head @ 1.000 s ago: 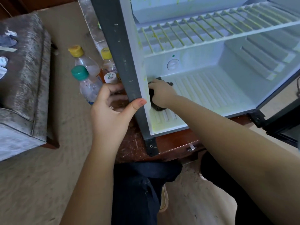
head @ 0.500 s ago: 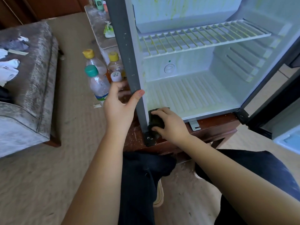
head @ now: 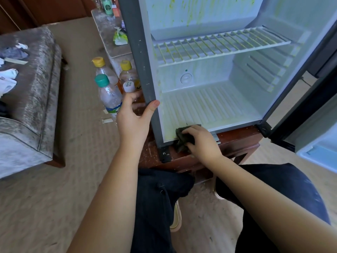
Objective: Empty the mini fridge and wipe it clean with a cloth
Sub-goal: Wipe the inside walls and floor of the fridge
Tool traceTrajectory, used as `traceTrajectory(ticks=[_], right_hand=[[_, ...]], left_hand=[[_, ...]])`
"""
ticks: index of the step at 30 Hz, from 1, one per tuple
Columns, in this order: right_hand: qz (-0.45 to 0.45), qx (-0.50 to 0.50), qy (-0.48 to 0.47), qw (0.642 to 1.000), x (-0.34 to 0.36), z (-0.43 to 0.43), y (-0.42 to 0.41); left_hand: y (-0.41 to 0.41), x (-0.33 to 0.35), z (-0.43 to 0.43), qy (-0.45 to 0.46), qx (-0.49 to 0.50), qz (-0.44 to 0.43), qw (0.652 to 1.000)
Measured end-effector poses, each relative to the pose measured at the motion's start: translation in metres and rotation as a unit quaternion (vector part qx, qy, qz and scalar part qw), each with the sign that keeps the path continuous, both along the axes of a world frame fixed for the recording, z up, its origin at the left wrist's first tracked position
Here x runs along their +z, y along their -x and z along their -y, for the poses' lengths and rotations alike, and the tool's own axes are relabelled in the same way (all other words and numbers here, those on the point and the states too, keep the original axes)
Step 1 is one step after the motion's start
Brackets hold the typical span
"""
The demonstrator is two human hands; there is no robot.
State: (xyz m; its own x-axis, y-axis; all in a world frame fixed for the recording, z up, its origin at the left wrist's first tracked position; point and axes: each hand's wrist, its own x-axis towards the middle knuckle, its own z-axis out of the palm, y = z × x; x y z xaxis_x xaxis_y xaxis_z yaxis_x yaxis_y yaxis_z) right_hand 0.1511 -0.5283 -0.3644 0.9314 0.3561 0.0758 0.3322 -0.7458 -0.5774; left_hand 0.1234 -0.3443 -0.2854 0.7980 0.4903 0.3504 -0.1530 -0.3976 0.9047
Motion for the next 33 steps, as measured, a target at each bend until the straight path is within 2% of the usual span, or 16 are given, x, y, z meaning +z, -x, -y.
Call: traceTrajectory(ticks=[3,6,7,8,10,11,13,14,16,17,20,23,26,30,33], right_hand=[[-0.052,-0.045,-0.047,0.996,0.016,0.030,0.018],[0.033,-0.125,-0.115,0.985,0.033,0.050,0.039],[0.054,-0.127,-0.110,0.984,0.036,0.053,0.045],[0.046,-0.097,-0.059,0.992,0.034,0.052,0.049],[-0.010,-0.020,0.105,0.994,0.027,0.053,0.060],[0.004,-0.013,0.131,0.991,0.025,0.054,0.063],[0.081,-0.042,0.075,0.993,0.026,0.059,0.064],[0.085,-0.038,0.081,0.992,0.028,0.059,0.066],[0.012,0.018,0.158,0.987,0.029,0.055,0.069],[-0.009,0.020,0.166,0.986,0.028,0.056,0.071],[0.045,-0.044,0.051,0.997,0.028,0.059,0.064],[-0.031,0.013,0.125,0.992,0.026,0.057,0.059],[0.002,-0.103,-0.001,0.995,0.031,0.056,0.046],[0.031,-0.234,-0.116,0.965,0.046,0.056,0.018],[0.063,-0.217,-0.126,0.966,0.038,0.042,-0.001]], left_hand=[[0.001,0.000,0.002,-0.001,0.001,-0.002,1.000],[0.001,0.000,0.003,-0.002,0.008,-0.005,1.000],[0.001,0.001,0.004,-0.002,0.010,-0.006,1.000],[0.002,0.001,0.004,-0.003,0.012,-0.006,1.000],[0.003,0.000,0.005,-0.006,0.012,-0.007,1.000],[0.004,-0.001,0.006,-0.008,0.012,-0.009,1.000],[0.003,0.000,0.006,-0.010,0.015,-0.008,1.000],[0.004,0.000,0.005,-0.011,0.018,-0.008,1.000],[0.005,0.000,0.005,-0.013,0.018,-0.011,1.000],[0.006,0.000,0.006,-0.015,0.015,-0.013,1.000],[0.005,0.001,0.006,-0.020,0.023,-0.010,0.999],[0.005,-0.001,0.006,-0.015,0.015,-0.016,1.000],[0.003,-0.001,0.004,-0.020,0.020,-0.010,1.000],[0.002,-0.001,0.003,-0.018,0.019,-0.009,1.000],[0.000,0.000,0.001,-0.016,0.015,-0.006,1.000]])
